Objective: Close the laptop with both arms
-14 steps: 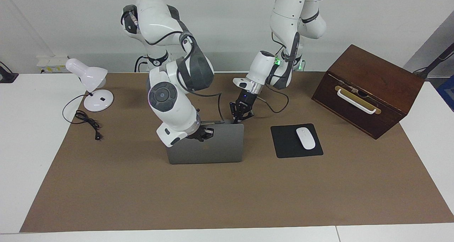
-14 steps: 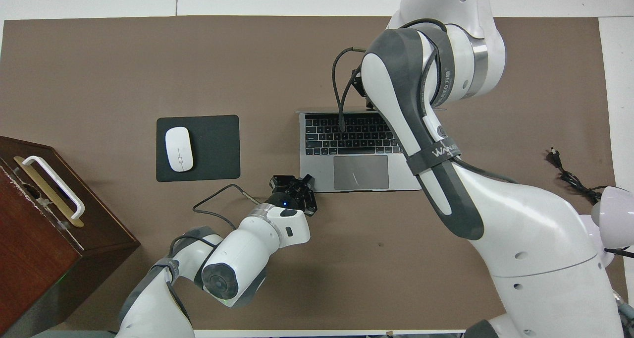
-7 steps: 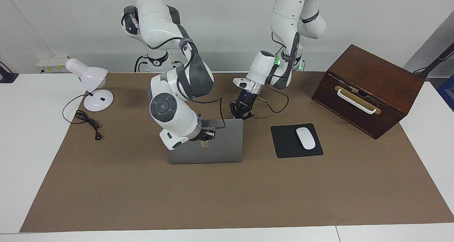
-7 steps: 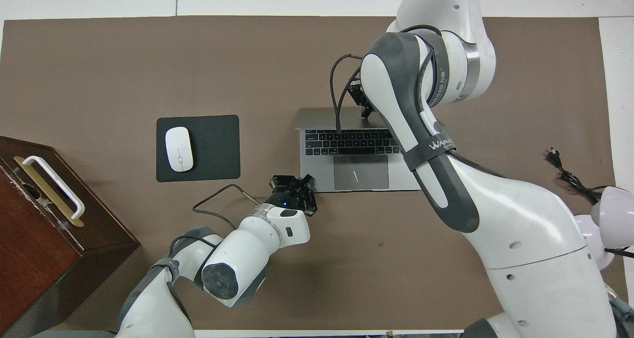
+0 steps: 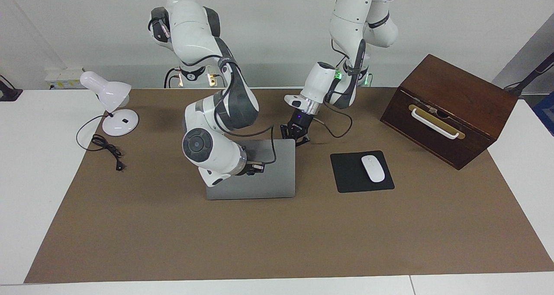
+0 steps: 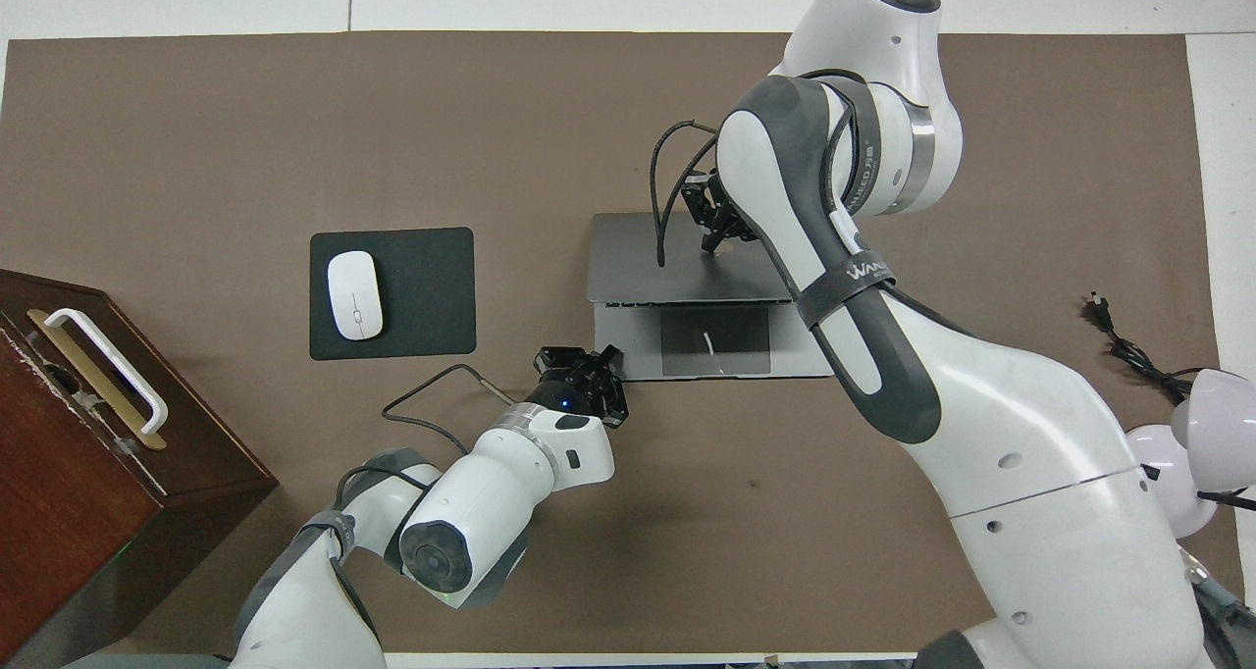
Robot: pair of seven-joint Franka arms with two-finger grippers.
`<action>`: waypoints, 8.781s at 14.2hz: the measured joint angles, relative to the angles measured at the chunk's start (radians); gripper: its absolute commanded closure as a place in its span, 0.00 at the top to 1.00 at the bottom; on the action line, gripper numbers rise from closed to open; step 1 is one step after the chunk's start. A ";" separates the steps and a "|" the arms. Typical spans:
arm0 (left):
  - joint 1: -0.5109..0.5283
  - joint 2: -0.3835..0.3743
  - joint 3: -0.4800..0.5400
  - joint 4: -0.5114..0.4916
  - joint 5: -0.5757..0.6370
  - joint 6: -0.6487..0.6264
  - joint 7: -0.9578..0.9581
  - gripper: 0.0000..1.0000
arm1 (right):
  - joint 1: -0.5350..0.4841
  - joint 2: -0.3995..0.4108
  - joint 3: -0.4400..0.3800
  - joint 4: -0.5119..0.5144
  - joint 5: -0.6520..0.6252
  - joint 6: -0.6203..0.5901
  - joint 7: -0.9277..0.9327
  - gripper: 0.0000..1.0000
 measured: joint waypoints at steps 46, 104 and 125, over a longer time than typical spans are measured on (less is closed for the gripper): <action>0.097 -0.378 0.025 -0.044 -0.003 -0.557 0.023 0.00 | -0.096 -0.367 -0.060 -0.016 -0.207 0.028 -0.152 0.00; 0.698 -0.373 0.033 0.850 0.001 -1.886 0.019 1.00 | -0.407 -0.850 0.152 -0.603 -0.566 0.120 -0.472 1.00; 0.700 -0.373 0.034 0.850 0.017 -1.947 0.014 1.00 | -0.401 -0.856 0.149 -0.594 -0.566 -0.027 -0.472 1.00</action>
